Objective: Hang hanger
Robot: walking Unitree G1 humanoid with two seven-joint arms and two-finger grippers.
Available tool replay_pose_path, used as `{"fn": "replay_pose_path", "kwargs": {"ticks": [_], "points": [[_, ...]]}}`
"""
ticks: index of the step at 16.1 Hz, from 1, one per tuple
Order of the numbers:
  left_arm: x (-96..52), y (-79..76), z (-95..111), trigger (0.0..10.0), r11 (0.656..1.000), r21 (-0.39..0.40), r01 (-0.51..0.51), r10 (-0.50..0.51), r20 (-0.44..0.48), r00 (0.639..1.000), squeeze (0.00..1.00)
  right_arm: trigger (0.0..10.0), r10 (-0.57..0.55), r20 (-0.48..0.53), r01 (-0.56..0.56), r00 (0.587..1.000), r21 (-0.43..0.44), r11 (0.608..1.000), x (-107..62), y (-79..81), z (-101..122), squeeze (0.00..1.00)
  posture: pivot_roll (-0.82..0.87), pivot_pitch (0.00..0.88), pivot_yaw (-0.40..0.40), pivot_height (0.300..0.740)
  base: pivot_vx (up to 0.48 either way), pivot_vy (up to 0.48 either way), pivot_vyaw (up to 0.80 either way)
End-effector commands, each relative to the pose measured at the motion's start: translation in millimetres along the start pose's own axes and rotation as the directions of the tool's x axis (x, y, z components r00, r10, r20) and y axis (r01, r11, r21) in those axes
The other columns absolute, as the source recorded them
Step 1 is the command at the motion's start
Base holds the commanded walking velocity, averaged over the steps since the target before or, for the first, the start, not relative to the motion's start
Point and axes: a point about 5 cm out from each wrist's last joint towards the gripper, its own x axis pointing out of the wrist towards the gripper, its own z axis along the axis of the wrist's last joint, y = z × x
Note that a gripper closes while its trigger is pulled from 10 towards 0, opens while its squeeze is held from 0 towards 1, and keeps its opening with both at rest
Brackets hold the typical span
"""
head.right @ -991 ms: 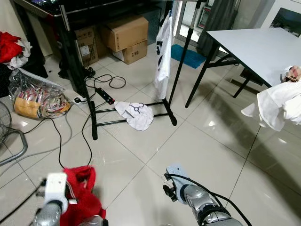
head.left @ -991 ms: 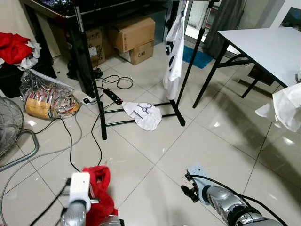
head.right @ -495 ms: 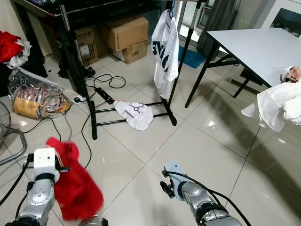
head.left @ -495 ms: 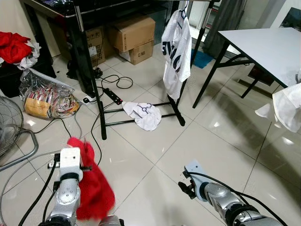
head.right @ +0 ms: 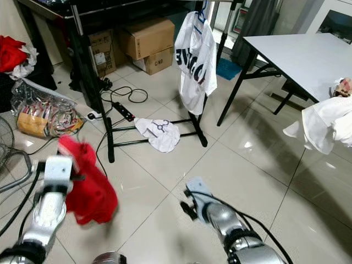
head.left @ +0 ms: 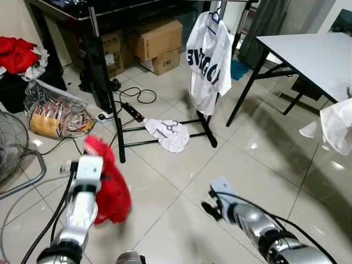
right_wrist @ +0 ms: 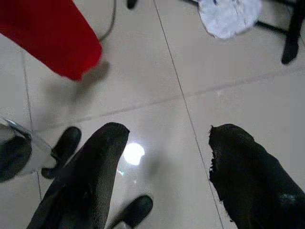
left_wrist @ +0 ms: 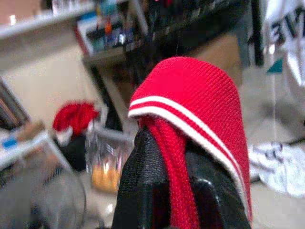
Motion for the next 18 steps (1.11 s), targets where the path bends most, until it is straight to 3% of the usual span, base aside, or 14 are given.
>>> {"fn": "replay_pose_path", "kwargs": {"ticks": [1,7,9,12,18], "points": [[11.3,1.8,20,10.0,1.000,0.013,-0.008,0.006,0.113,0.994,0.00,10.0,0.000,0.045,-0.001,0.999,0.005,1.000,0.8,-2.9,11,0.00,0.12,0.024,-0.063,0.740,0.000,0.000,0.00],[26.7,6.3,53,10.0,0.999,0.051,-0.012,-0.002,0.267,0.964,0.00,10.0,0.104,0.194,-0.089,0.975,-0.082,0.993,7.7,8.4,57,0.00,0.12,0.022,-0.059,0.740,0.000,0.000,0.00],[28.8,7.2,60,10.0,0.998,0.060,-0.012,-0.006,0.291,0.957,0.00,10.0,0.136,0.194,-0.113,0.972,-0.124,0.986,8.9,13.7,58,0.00,0.12,0.021,-0.059,0.740,0.000,0.000,0.00],[29.7,2.3,74,10.0,0.996,0.092,0.010,-0.042,0.352,0.935,0.00,10.0,0.239,0.124,-0.197,0.963,-0.279,0.940,11.3,32.3,48,0.00,0.12,0.022,-0.061,0.740,0.000,0.000,0.00],[34.1,-7.0,107,10.0,0.990,0.134,0.046,-0.103,0.457,0.883,0.00,10.0,0.333,0.097,-0.280,0.938,-0.352,0.893,13.4,49.6,48,0.00,0.12,0.027,-0.060,0.740,0.000,0.000,0.00]]}}
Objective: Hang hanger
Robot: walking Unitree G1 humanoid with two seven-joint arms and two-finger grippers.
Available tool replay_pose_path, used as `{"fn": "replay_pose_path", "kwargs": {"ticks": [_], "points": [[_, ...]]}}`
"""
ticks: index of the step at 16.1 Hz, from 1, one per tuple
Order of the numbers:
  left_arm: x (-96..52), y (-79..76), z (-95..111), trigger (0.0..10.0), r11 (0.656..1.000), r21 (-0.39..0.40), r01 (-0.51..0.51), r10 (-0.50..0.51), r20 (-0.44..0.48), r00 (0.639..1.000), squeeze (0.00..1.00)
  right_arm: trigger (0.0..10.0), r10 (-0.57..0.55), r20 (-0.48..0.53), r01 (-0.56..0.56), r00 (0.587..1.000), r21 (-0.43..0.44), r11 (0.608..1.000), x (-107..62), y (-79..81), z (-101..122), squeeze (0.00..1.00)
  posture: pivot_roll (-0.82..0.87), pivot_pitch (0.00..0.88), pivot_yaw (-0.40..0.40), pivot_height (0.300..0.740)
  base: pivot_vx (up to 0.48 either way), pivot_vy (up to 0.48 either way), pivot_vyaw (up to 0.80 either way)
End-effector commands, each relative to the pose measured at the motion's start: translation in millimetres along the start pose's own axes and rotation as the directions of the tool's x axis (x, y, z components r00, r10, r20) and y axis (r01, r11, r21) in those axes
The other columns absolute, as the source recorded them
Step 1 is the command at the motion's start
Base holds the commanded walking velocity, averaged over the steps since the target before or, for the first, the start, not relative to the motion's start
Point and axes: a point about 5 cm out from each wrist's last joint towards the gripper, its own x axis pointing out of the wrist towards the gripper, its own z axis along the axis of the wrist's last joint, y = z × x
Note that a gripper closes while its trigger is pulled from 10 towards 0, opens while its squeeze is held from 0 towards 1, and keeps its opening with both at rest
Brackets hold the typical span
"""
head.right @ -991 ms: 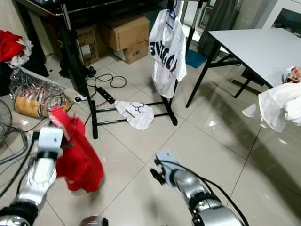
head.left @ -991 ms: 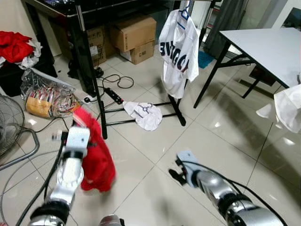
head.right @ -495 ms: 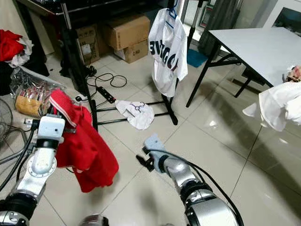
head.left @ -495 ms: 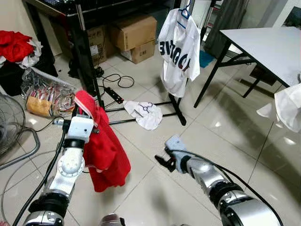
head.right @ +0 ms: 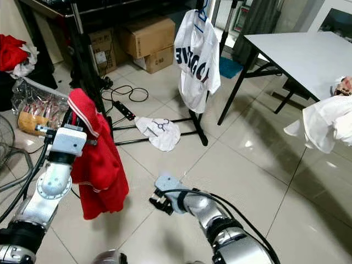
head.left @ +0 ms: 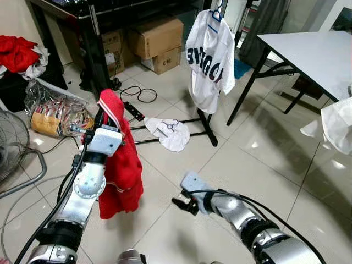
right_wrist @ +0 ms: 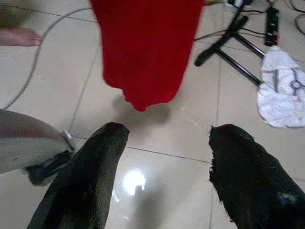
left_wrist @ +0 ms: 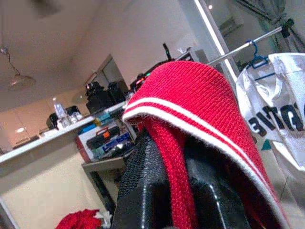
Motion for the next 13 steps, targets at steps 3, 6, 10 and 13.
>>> {"fn": "replay_pose_path", "kwargs": {"ticks": [3,6,10,13], "points": [[23.0,-1.5,32,10.0,1.000,0.007,0.019,-0.020,0.138,0.990,0.00,10.0,-0.016,0.006,0.016,1.000,-0.043,0.999,6.5,4.9,8,0.00,0.12,0.029,-0.057,0.740,0.000,0.000,0.00],[24.3,-8.6,43,10.0,0.999,-0.003,0.051,-0.050,0.173,0.984,0.00,10.0,-0.068,0.008,0.068,0.998,-0.060,0.996,10.1,4.0,13,0.00,0.13,0.029,-0.056,0.740,0.000,0.000,0.00],[23.4,-22.8,58,10.0,0.995,-0.032,0.096,-0.087,0.204,0.975,0.00,10.0,-0.069,0.042,0.070,0.997,-0.017,0.997,18.5,10.4,26,0.00,0.14,0.030,-0.052,0.740,0.000,0.000,0.00],[28.6,-29.3,71,10.0,0.992,-0.043,0.121,-0.108,0.240,0.965,0.00,10.0,-0.001,0.081,0.000,0.997,0.021,1.000,27.8,22.6,41,0.00,0.15,0.029,-0.050,0.740,0.000,0.000,0.00]]}}
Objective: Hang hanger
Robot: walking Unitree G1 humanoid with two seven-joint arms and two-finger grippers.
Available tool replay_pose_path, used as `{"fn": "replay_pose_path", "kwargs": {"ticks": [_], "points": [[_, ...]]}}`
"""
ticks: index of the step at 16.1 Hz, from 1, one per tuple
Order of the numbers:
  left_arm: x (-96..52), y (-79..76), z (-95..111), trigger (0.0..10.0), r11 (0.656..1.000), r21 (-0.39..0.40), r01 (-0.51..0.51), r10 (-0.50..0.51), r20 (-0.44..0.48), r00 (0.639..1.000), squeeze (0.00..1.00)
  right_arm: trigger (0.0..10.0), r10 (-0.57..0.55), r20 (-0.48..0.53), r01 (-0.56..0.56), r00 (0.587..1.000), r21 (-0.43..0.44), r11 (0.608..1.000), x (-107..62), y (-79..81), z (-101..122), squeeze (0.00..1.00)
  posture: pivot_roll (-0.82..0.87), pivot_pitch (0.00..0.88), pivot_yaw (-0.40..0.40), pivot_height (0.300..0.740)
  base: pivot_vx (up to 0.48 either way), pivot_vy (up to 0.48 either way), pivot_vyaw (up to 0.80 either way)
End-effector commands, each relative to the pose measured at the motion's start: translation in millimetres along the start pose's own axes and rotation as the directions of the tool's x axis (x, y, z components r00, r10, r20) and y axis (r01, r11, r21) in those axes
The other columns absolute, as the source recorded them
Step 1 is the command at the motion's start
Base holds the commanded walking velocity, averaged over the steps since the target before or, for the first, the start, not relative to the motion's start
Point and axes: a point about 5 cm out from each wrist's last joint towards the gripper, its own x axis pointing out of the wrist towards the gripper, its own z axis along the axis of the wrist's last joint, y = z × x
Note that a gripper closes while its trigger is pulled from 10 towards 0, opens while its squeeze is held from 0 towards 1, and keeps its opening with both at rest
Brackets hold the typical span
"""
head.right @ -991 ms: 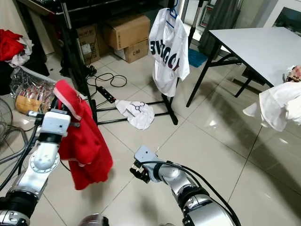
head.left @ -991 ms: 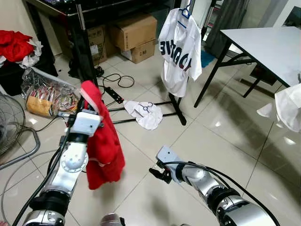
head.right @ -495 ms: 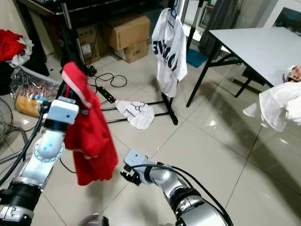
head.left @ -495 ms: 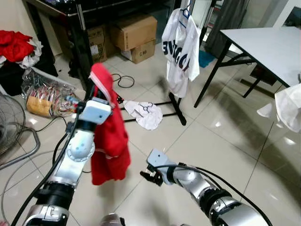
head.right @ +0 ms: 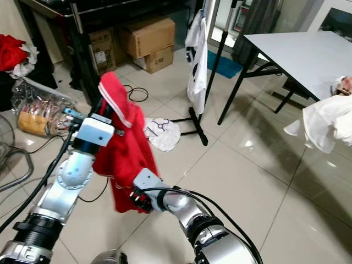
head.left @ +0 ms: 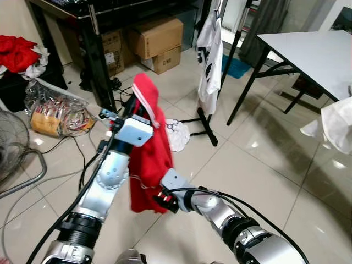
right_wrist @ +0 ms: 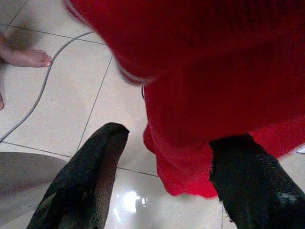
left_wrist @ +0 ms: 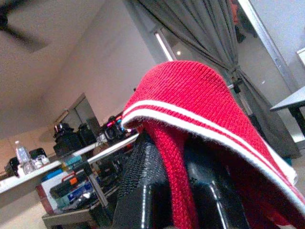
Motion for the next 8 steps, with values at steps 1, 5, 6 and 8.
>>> {"fn": "replay_pose_path", "kwargs": {"ticks": [1,5,6,8], "points": [[8.7,1.9,12,10.0,1.000,0.008,0.002,-0.002,0.057,0.998,0.00,10.0,0.000,0.019,-0.001,1.000,0.015,1.000,3.8,0.2,9,0.00,0.15,0.029,-0.050,0.740,0.000,0.000,0.00],[11.2,0.6,19,10.0,1.000,0.000,0.012,-0.012,0.078,0.997,0.00,10.0,-0.076,0.057,0.072,0.996,0.059,0.996,8.9,-6.5,27,0.00,0.15,0.027,-0.043,0.740,0.000,0.000,0.00],[10.7,-2.6,22,10.0,1.000,-0.008,0.023,-0.022,0.084,0.996,0.00,10.0,-0.119,0.068,0.113,0.991,0.079,0.990,10.6,-10.2,35,0.00,0.15,0.025,-0.041,0.740,0.000,0.000,0.00],[10.5,-8.9,26,10.0,0.999,-0.023,0.043,-0.040,0.094,0.995,0.00,10.0,-0.172,0.092,0.160,0.981,0.123,0.979,13.2,-15.1,48,0.00,0.16,0.023,-0.040,0.740,0.000,0.000,0.00]]}}
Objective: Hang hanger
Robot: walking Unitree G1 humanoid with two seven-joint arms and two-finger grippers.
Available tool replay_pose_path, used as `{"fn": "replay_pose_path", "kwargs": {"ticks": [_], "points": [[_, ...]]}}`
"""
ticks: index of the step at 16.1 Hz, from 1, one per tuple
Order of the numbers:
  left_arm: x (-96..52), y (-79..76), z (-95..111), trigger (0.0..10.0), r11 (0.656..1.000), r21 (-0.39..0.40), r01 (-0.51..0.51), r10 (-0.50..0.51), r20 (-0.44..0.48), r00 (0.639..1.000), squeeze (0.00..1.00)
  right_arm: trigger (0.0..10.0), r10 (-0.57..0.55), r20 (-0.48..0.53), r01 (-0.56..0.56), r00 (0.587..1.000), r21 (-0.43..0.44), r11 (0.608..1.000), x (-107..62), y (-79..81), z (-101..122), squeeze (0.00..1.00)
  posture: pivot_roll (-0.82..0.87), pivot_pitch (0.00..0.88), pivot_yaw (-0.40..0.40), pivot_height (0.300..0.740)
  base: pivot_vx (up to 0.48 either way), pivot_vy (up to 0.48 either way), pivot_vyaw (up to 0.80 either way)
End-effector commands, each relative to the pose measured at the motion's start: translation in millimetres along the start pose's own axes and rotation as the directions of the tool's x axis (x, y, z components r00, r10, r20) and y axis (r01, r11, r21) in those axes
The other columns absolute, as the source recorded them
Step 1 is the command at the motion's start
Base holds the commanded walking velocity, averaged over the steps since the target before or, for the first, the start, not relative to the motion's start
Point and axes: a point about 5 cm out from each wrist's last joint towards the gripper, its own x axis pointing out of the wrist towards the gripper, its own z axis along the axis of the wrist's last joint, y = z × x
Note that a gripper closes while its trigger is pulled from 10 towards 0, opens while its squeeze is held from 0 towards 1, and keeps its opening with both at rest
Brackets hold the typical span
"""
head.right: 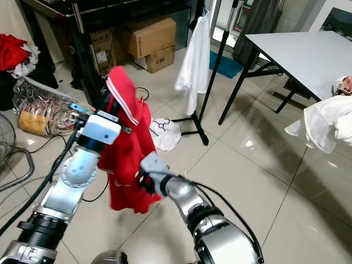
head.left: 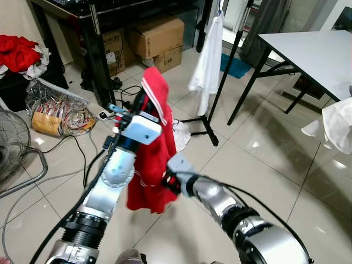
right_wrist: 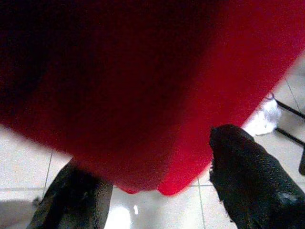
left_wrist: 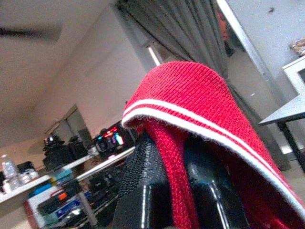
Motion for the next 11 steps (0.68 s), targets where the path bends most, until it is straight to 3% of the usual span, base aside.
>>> {"fn": "replay_pose_path", "kwargs": {"ticks": [1,5,7,11], "points": [[3.4,-4.7,11,10.0,1.000,-0.007,0.024,-0.024,0.047,0.999,0.00,10.0,0.044,0.083,-0.049,0.996,0.050,0.998,14.4,21.8,34,0.00,0.16,0.022,-0.040,0.740,0.000,0.000,0.00],[2.1,-15.9,15,10.0,0.997,-0.034,0.068,-0.066,0.052,0.996,0.00,10.0,0.059,0.147,-0.084,0.987,0.167,0.982,19.5,27.0,56,0.00,0.17,0.021,-0.039,0.740,0.000,0.000,0.00],[1.4,-19.3,15,10.0,0.995,-0.049,0.088,-0.086,0.047,0.995,0.00,10.0,0.090,0.198,-0.142,0.976,0.268,0.953,21.1,31.9,65,0.00,0.17,0.022,-0.038,0.740,0.000,0.000,0.00],[0.6,-28.3,16,10.0,0.984,-0.094,0.149,-0.146,0.045,0.988,0.00,10.0,0.174,0.291,-0.272,0.941,0.340,0.900,22.3,42.1,81,0.00,0.16,0.026,-0.033,0.740,0.000,0.000,0.00]]}}
